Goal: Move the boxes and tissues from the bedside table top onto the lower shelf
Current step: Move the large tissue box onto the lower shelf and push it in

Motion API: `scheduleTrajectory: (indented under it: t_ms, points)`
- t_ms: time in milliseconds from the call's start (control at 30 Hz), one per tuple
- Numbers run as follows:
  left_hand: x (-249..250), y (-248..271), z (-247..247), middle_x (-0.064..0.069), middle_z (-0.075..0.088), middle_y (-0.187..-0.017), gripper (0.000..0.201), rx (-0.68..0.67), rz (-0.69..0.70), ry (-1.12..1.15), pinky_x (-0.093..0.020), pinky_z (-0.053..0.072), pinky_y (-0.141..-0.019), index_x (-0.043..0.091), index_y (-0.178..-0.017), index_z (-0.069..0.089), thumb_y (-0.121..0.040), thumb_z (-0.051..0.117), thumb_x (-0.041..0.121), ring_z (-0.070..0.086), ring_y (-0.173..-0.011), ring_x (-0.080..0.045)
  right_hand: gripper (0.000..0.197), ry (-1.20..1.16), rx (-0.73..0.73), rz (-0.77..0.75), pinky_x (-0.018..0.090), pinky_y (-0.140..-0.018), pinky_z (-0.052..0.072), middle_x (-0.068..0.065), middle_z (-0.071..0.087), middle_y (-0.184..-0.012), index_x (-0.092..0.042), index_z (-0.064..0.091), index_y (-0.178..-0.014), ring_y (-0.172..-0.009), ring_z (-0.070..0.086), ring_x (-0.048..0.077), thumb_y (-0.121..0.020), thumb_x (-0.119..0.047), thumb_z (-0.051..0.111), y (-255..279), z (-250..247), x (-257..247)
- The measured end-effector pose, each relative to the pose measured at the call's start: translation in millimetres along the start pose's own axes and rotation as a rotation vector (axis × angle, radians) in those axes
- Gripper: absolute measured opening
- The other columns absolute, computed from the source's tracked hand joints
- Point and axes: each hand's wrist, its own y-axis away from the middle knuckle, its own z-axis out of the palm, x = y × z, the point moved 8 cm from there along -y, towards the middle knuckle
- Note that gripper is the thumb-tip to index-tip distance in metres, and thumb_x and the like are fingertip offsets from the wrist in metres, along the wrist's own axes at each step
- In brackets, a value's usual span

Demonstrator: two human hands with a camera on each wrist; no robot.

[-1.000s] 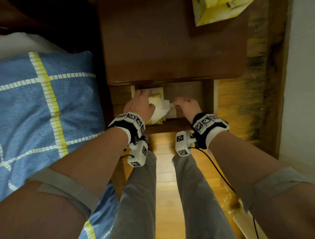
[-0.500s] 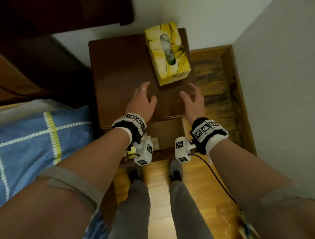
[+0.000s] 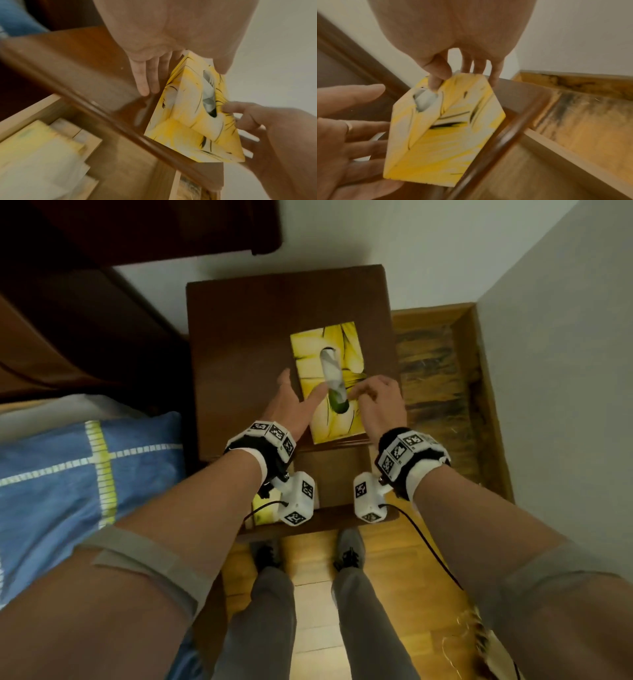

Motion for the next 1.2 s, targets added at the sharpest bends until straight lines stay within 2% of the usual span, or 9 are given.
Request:
scheduleTrajectory:
  t_ms: [100, 200, 333, 567, 700, 833, 933, 1067, 1200]
  points:
    - [-29.9, 20.5, 25.3, -0.008, 0.061, -0.134, 0.091, -0.081, -0.091, -0.012, -0.046, 0.054, -0.093, 0.020, -0.148, 0.029, -0.077, 0.063, 0.066, 0.063, -0.113, -0.034, 0.060, -0.159, -0.010, 0.124, 0.041, -0.101, 0.047, -0.001, 0.052, -0.132, -0.026, 0.045, -0.129, -0.115, 0.054, 0.017, -0.079, -0.047, 0.070, 33.9, 9.3, 43.5]
    - [-49.0, 39.3, 40.7, -0.007, 0.064, -0.116, 0.077, -0.092, -0.119, -0.004, -0.049, 0.061, -0.080, 0.018, -0.131, 0.044, -0.072, 0.056, 0.065, 0.068, -0.095, -0.031, 0.095, -0.102, -0.164, 0.238, 0.043, -0.103, 0.046, 0.000, 0.053, -0.138, -0.024, 0.037, -0.141, -0.122, 0.053, 0.020, -0.065, -0.071, 0.070, 54.7, 30.7, 72.5]
    - [-61.0, 61.2, 50.2, -0.001, 0.066, -0.117, 0.070, -0.125, -0.058, -0.160, -0.042, 0.055, -0.090, 0.021, -0.136, 0.045, -0.079, 0.063, 0.058, 0.065, -0.104, -0.028, 0.117, -0.188, -0.237, 0.405, 0.048, -0.109, 0.039, 0.008, 0.035, -0.155, -0.017, 0.022, -0.153, -0.138, 0.040, 0.029, -0.062, -0.072, 0.071, 88.2, 41.3, 102.9]
    - [-109.1, 123.4, 97.8, -0.007, 0.042, -0.155, 0.104, -0.305, -0.228, -0.002, -0.047, 0.042, -0.109, 0.018, -0.155, 0.022, -0.076, 0.054, 0.076, 0.048, -0.135, -0.032, 0.095, -0.253, -0.244, 0.467, 0.034, -0.102, 0.032, 0.009, 0.028, -0.159, -0.015, 0.020, -0.154, -0.143, 0.032, 0.025, -0.082, -0.051, 0.070, 148.8, 23.2, 142.5]
    - [-122.7, 143.9, 109.5, 0.005, 0.054, -0.140, 0.097, -0.314, -0.251, 0.143, -0.043, 0.042, -0.109, 0.021, -0.148, 0.036, -0.074, 0.052, 0.082, 0.054, -0.124, -0.023, 0.095, -0.222, -0.319, 0.565, 0.034, -0.093, 0.040, 0.009, 0.036, -0.153, -0.013, 0.025, -0.153, -0.135, 0.042, 0.027, -0.080, -0.053, 0.071, 164.4, 22.8, 158.1]
    - [-198.6, 119.6, 145.3, 0.002, 0.053, -0.148, 0.116, -0.365, -0.338, 0.162, -0.055, 0.046, -0.104, 0.045, -0.145, 0.035, -0.046, 0.047, 0.104, 0.056, -0.128, -0.030, 0.109, -0.280, -0.462, 0.776, 0.040, -0.076, 0.059, 0.006, 0.057, -0.129, -0.015, 0.044, -0.142, -0.104, 0.060, 0.025, -0.056, -0.076, 0.073, 184.1, 40.6, 169.1]
    - [-195.4, 114.8, 143.6, 0.000, 0.050, -0.149, 0.127, -0.354, -0.368, 0.159, -0.055, 0.046, -0.105, 0.037, -0.148, 0.035, -0.042, 0.037, 0.107, 0.054, -0.130, -0.031, 0.103, -0.265, -0.423, 0.751, 0.041, -0.086, 0.054, 0.005, 0.055, -0.124, -0.010, 0.046, -0.138, -0.105, 0.057, 0.025, -0.062, -0.076, 0.069, 170.5, 47.7, 173.8]
    - [-151.4, 120.0, 134.7, 0.000, 0.037, -0.157, 0.111, -0.343, -0.387, 0.295, -0.057, 0.049, -0.101, 0.034, -0.155, 0.026, -0.059, 0.043, 0.089, 0.045, -0.136, -0.033, 0.101, -0.236, -0.333, 0.657, 0.049, -0.104, 0.044, 0.008, 0.052, -0.141, -0.010, 0.043, -0.144, -0.125, 0.052, 0.031, -0.067, -0.071, 0.067, 140.8, 46.3, 168.6]
    - [-138.1, 98.5, 137.1, -0.003, 0.034, -0.158, 0.081, -0.304, -0.431, 0.308, -0.056, 0.050, -0.100, 0.027, -0.155, 0.028, -0.088, 0.042, 0.071, 0.043, -0.135, -0.034, 0.082, -0.171, -0.273, 0.614, 0.041, -0.097, 0.039, 0.008, 0.050, -0.143, -0.014, 0.043, -0.145, -0.127, 0.049, 0.030, -0.081, -0.062, 0.055, 107.8, 49.3, 166.4]
